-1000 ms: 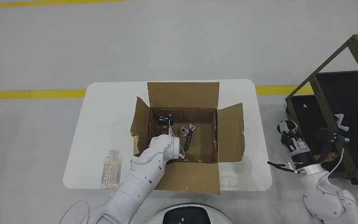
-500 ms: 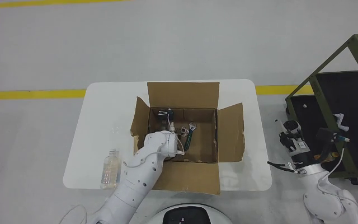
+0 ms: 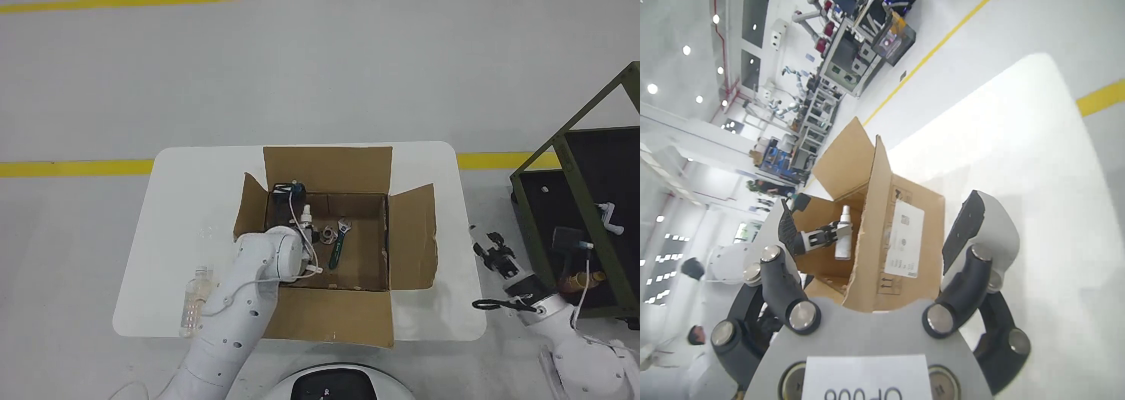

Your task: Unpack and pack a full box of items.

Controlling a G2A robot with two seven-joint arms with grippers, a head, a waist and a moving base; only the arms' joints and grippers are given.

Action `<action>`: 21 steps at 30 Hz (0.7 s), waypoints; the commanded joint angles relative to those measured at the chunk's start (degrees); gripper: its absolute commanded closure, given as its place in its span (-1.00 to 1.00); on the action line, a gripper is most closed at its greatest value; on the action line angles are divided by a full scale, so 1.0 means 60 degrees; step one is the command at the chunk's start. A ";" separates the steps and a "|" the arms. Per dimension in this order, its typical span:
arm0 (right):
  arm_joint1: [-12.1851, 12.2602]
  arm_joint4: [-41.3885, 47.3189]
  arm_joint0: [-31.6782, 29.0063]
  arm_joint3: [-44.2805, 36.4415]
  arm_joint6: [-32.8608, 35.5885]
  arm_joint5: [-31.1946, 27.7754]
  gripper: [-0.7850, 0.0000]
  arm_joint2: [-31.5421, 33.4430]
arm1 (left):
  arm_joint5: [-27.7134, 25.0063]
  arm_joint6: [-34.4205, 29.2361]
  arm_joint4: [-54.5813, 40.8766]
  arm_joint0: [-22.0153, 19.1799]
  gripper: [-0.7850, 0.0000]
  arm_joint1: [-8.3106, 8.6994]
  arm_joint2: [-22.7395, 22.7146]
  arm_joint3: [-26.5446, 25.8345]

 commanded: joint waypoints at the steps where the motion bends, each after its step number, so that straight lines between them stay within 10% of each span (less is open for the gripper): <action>1: -0.0009 0.0287 0.0043 0.0028 0.0207 0.0122 -1.00 -0.0117 | -0.0044 -0.0064 -0.0003 0.0035 1.00 0.0009 -0.0042 -0.0214; 5: -0.0043 0.0680 0.0178 0.0154 0.0363 0.0338 -0.60 -0.0475 | -0.0132 -0.0175 -0.0011 0.0088 1.00 0.0034 -0.0185 -0.0605; 7: -0.0057 0.0798 0.0265 0.0249 0.0496 0.0491 0.06 -0.0695 | -0.0171 -0.0236 -0.0054 0.0103 1.00 0.0044 -0.0263 -0.0809; 12: -0.0102 0.1393 0.0509 0.0408 0.0608 0.0840 0.55 -0.1030 | -0.0262 -0.0414 -0.0132 0.0123 1.00 0.0078 -0.0499 -0.1265; 21: -0.0150 0.2039 0.0566 0.0589 0.0841 0.1181 0.59 -0.1356 | -0.0406 -0.0538 -0.0061 0.0290 1.00 0.0146 -0.0800 -0.1808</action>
